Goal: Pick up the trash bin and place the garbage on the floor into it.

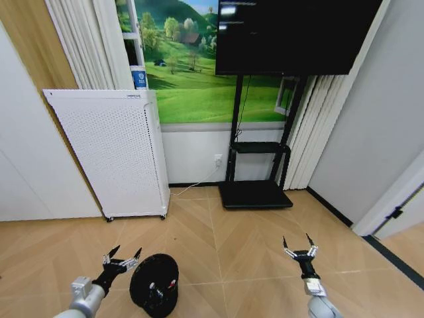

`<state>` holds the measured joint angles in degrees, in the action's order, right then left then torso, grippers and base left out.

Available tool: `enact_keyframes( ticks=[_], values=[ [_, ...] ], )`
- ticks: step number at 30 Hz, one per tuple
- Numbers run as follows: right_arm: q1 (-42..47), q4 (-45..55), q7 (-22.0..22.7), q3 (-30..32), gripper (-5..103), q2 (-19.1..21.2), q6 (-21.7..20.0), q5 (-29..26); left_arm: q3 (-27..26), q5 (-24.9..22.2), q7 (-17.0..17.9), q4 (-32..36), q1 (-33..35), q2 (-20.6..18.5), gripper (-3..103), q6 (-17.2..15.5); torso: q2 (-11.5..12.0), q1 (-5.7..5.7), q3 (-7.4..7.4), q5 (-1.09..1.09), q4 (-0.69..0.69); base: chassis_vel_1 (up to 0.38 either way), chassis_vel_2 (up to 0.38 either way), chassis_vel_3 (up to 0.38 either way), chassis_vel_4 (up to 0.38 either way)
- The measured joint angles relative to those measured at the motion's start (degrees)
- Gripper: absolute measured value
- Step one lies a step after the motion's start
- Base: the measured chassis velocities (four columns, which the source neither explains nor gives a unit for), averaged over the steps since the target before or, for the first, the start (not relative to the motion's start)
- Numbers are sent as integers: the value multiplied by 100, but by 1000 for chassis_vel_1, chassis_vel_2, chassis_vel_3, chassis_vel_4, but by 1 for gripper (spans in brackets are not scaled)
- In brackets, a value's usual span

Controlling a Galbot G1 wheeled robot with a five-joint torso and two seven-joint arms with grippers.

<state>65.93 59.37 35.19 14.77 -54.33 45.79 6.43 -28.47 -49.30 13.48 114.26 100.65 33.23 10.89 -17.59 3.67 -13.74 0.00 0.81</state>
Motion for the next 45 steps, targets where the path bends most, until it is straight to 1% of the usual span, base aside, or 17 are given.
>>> enact_keyframes(
  ticks=[6,9,14,16,21,25,29,32,34,36,38,45],
  values=[
    [-37,6,-41,-35,100,16,0,-58,5,-42,50,0,-29,-23,100,-4,-105,36,-70,0,1,0,0,0,0],
    [-116,11,-95,-87,100,38,0,-126,4,-75,53,-9,-62,-53,100,-5,-215,78,-137,0,0,0,0,0,0],
    [-167,12,-112,-121,100,50,-1,-152,27,-94,70,-19,-118,-70,100,-6,-307,113,-194,0,0,0,0,0,0],
    [-191,21,-112,-129,100,52,-2,-160,62,-115,106,-21,-159,-73,100,-12,-391,138,-253,1,0,0,0,0,0],
    [-202,22,-112,-131,100,57,-2,-176,110,-115,117,-39,-214,-73,100,-13,-468,165,-303,0,0,0,0,0,0],
    [-208,-14,-112,-129,100,59,-3,-183,172,-124,169,-49,-252,-62,100,-24,-597,208,-390,0,0,0,0,0,0],
    [-205,-23,-112,-121,100,56,-3,-185,190,-109,173,-60,-253,-53,100,-25,-664,231,-434,0,0,0,0,0,0],
    [-185,-22,-111,-107,100,48,-3,-181,199,-33,207,-64,-226,-13,100,-25,-767,268,-500,0,0,0,0,0,0],
    [-182,-22,-110,-105,100,46,-3,-178,207,-18,242,-64,-225,-4,100,-24,-790,278,-512,0,0,0,0,0,0],
    [-164,-21,-111,-101,100,34,-3,-160,242,-8,381,-32,-240,25,100,-30,-854,303,-552,0,0,0,0,0,0],
    [-139,-7,-136,-101,100,32,-3,-194,265,-8,440,-10,-265,44,100,-38,-880,312,-569,0,0,0,0,0,0],
    [-91,-2,-294,-83,100,27,-3,-343,292,75,472,-23,-246,101,100,-21,-904,320,-586,0,0,0,0,0,0]
  ],
)
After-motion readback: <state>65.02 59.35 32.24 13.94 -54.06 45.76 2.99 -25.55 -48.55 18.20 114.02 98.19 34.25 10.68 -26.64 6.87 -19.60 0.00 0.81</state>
